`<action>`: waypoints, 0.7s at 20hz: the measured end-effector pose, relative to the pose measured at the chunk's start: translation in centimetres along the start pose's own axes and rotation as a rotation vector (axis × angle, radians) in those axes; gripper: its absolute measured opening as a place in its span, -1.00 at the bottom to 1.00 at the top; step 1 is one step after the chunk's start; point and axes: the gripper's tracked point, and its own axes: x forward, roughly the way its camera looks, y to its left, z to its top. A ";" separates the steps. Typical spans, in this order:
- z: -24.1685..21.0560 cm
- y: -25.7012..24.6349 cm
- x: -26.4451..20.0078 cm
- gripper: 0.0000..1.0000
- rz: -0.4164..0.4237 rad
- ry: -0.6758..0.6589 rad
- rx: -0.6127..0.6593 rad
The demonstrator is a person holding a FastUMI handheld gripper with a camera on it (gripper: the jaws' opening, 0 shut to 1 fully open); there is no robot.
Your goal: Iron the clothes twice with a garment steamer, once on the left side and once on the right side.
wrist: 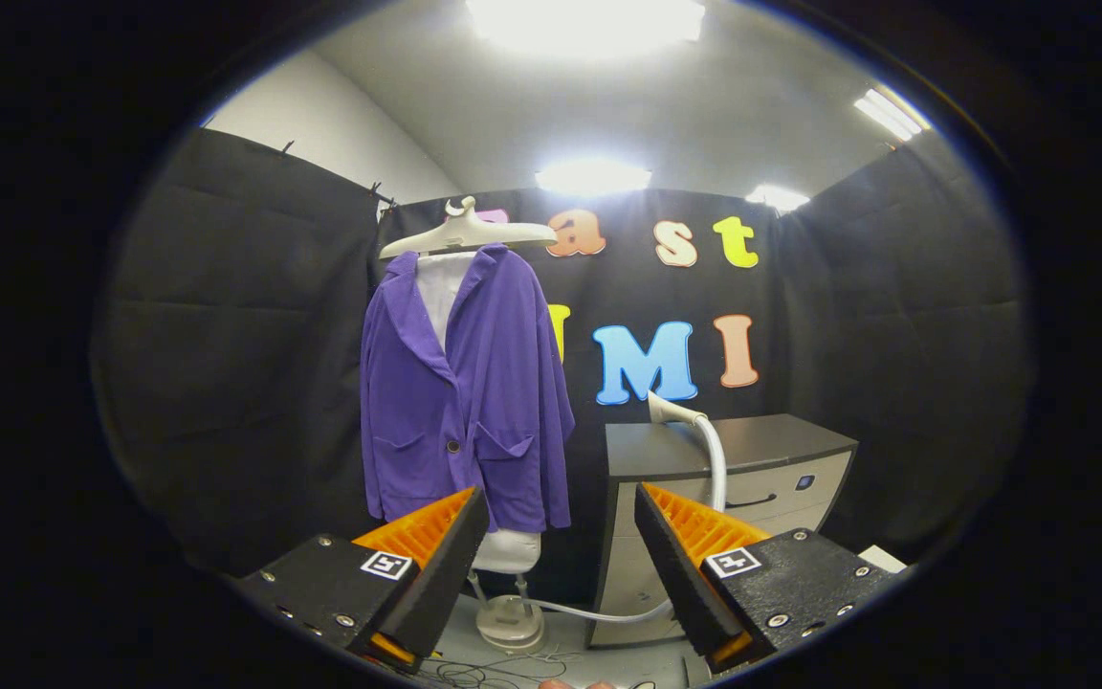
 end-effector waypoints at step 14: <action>-1.1 -7.7 6.8 0.90 -0.015 0.093 0.057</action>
